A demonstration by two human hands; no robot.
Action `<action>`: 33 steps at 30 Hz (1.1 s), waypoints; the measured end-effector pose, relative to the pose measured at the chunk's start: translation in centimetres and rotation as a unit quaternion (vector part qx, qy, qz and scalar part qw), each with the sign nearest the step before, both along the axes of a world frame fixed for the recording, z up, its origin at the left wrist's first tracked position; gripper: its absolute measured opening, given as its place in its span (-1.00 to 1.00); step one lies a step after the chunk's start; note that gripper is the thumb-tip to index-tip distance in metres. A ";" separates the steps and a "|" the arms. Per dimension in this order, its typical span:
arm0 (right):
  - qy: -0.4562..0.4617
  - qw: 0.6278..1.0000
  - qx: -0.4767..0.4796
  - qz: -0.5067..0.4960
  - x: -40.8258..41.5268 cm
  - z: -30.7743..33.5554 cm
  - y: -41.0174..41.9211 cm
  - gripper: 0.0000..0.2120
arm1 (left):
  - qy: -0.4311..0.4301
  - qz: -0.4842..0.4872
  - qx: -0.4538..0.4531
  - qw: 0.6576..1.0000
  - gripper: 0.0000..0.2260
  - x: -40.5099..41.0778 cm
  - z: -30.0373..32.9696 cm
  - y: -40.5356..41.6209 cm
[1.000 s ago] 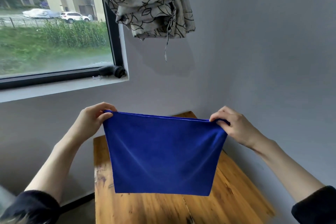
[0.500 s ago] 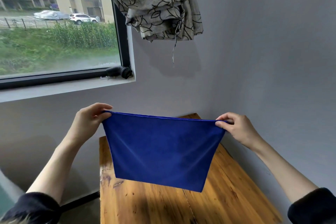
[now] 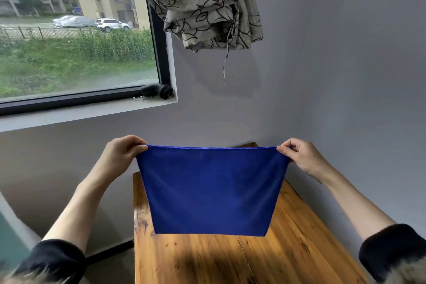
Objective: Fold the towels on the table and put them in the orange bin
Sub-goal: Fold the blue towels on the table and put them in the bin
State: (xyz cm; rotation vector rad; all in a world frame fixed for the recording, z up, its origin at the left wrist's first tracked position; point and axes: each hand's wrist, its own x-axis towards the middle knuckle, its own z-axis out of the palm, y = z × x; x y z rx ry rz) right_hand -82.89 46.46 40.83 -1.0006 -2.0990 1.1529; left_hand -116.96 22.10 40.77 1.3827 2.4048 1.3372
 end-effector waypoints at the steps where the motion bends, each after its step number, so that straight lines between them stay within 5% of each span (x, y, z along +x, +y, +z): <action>1: -0.005 1.000 -0.003 -0.014 -0.6 -0.5 0.4 -0.83 | -0.024 0.014 0.006 1.000 -0.94 0.1 -0.4 0.6; 10: 0.148 0.975 -0.119 -0.113 -4.7 -1.4 3.2 -0.83 | -0.266 0.002 0.115 0.957 -0.88 0.6 -1.7 3.4; 15: 0.241 0.954 -0.155 -0.085 -3.5 -1.5 3.2 -0.88 | -0.307 -0.019 0.159 0.938 -0.87 0.0 -2.5 2.2; 22: 0.087 0.979 -0.172 -0.070 0.4 -10.3 0.4 -0.91 | -0.313 -0.003 -0.011 0.950 -0.89 3.0 -11.2 -2.8; 29: -0.099 0.950 -0.281 -0.089 6.2 -21.4 -4.3 -0.87 | -0.443 0.011 -0.147 0.884 -0.90 8.6 -21.4 -7.9; 33: -0.146 0.932 -0.317 -0.100 8.2 -24.1 -5.6 -0.87 | -0.449 0.034 -0.197 0.871 -0.89 11.2 -24.7 -9.4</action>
